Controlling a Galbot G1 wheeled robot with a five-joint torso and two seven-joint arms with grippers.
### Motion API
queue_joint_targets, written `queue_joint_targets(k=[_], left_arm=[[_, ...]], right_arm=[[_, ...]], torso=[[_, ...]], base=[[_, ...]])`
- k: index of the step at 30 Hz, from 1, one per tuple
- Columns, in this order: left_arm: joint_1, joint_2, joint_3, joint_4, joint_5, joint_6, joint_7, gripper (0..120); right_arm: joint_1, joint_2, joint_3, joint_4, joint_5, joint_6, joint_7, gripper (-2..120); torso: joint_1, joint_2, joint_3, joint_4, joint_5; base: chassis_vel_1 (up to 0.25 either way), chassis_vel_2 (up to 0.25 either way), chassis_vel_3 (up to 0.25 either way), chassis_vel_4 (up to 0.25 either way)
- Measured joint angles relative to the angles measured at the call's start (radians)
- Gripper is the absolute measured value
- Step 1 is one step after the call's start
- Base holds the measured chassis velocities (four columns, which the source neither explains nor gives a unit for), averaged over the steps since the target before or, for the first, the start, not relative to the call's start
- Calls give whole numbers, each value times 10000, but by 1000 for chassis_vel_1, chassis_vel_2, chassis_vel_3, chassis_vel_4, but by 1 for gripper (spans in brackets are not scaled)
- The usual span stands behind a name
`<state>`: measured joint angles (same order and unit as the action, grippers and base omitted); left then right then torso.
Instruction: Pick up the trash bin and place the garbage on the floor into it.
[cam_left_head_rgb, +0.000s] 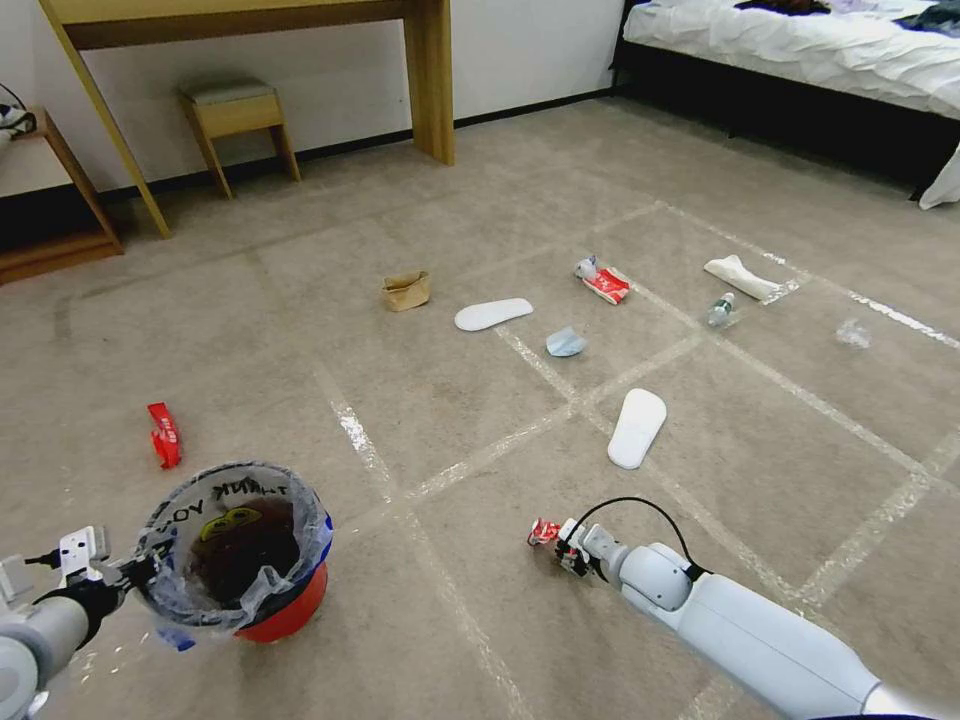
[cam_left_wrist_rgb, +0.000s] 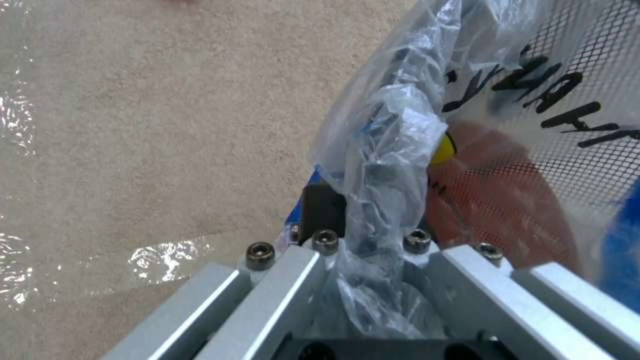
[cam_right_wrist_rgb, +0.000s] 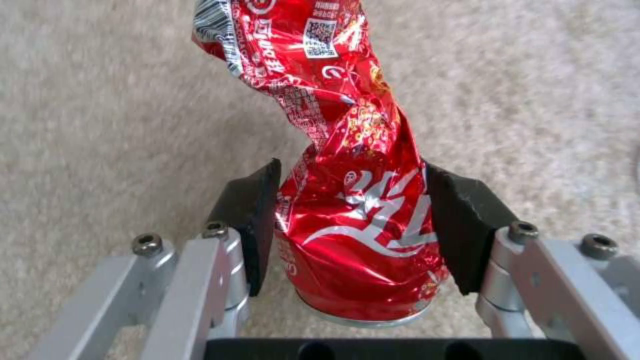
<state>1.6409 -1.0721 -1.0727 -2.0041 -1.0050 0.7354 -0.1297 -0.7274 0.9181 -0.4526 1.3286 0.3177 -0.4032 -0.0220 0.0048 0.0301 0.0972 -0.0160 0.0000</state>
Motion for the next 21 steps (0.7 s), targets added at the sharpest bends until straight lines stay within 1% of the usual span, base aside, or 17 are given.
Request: queue_joint_targets(k=[3,4,5,6,7,8,9,10,11,12,13,14,15,17,19,20,21], left_arm=[[15,32,16,-61,-12,0,-2,1],[11,45,37,-94,-27,0,-8,1],[11,45,37,-94,-27,0,-8,1],[-6,54,72,-117,-34,0,-24,1],[-41,77,133,-169,-68,0,-46,1],[-41,77,133,-169,-68,0,-46,1],[-67,94,162,-195,-85,0,-64,1],[-132,125,229,-255,-122,0,-93,1],[-132,125,229,-255,-122,0,-93,1],[-172,142,258,-279,-150,0,-105,1],[-279,180,316,-329,-237,0,-136,1],[-316,198,334,-342,-273,0,-159,1],[-316,198,334,-342,-273,0,-159,1],[-412,298,370,-424,-471,0,-259,1],[-416,322,373,-445,-530,0,-284,1],[-413,420,383,-527,-674,0,-347,1],[-413,420,383,-527,-674,0,-347,1]], right_arm=[[-159,-164,317,416,203,0,95,48],[-290,-373,581,787,360,1,210,48],[-290,-373,581,787,360,1,210,48],[-396,-532,825,1114,461,34,302,48],[-593,-823,1301,1734,695,107,412,48],[-593,-823,1301,1734,695,107,412,48],[-698,-973,1563,2056,836,113,468,48],[-965,-1336,2240,2950,1194,122,607,48],[-965,-1336,2240,2950,1194,122,607,48],[-1073,-1508,2554,3387,1364,128,669,48],[-1255,-1892,3172,4316,1683,100,739,48],[-1300,-2053,3393,4677,1807,85,767,48],[-1300,-2053,3393,4677,1807,85,767,48],[-1332,-2576,4065,5865,2256,-41,860,48],[-1309,-2665,4165,6066,2361,-57,881,48],[-1135,-2875,4392,6729,2775,-83,967,48],[-1135,-2875,4392,6729,2775,-83,967,48]], torso=[[-1,0,0,1,3],[0,0,0,1,3],[0,0,0,1,3],[0,0,0,1,0],[0,-1,0,1,3],[0,-1,0,1,3],[0,0,0,1,3],[0,0,1,-1,0],[0,0,1,-1,0],[0,0,0,-1,0],[0,0,0,-1,0],[0,0,-1,-1,-1],[0,0,-1,-1,-1],[0,0,0,-1,-1],[0,0,0,-2,-1],[0,0,0,-2,3],[0,0,0,-2,3]], base=[[0,0,0,0],[0,0,0,0],[0,0,0,0],[0,0,0,0],[0,0,0,0],[0,0,0,0],[0,0,0,0],[0,0,0,0],[0,0,0,0],[0,0,0,0],[0,0,0,0],[0,0,0,0],[0,0,0,0],[0,0,0,0],[0,0,0,0],[0,0,0,0],[0,0,0,0]])
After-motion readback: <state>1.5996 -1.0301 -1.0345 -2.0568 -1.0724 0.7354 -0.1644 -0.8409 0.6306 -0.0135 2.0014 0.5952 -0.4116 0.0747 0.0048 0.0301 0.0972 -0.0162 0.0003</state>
